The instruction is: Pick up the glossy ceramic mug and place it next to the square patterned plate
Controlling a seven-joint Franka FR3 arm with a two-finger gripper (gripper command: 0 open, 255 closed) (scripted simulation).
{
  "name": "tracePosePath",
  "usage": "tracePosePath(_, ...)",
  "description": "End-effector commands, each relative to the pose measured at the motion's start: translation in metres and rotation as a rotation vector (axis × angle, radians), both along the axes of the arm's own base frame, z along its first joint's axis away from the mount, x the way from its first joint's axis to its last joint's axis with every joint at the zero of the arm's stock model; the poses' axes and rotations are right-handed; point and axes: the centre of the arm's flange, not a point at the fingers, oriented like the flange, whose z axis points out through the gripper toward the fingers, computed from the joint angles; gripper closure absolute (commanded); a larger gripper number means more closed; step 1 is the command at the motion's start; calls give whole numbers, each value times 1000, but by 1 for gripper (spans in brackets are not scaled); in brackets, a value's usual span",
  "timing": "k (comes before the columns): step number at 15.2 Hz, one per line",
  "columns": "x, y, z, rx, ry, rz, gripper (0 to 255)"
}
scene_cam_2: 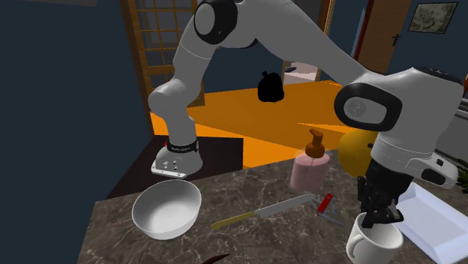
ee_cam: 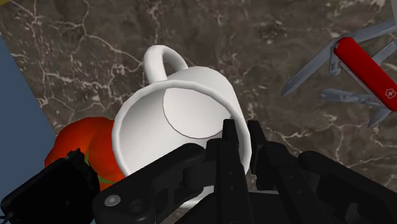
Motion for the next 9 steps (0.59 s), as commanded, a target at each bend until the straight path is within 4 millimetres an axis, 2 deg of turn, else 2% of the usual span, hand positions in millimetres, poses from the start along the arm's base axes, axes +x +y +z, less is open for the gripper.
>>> tracePosePath(1,0,0,0,0,0,0,255)
tracePosePath(3,0,0,0,0,0,0,255)
tracePosePath(4,0,0,0,0,0,0,0)
tracePosePath(9,0,0,0,0,0,0,0)
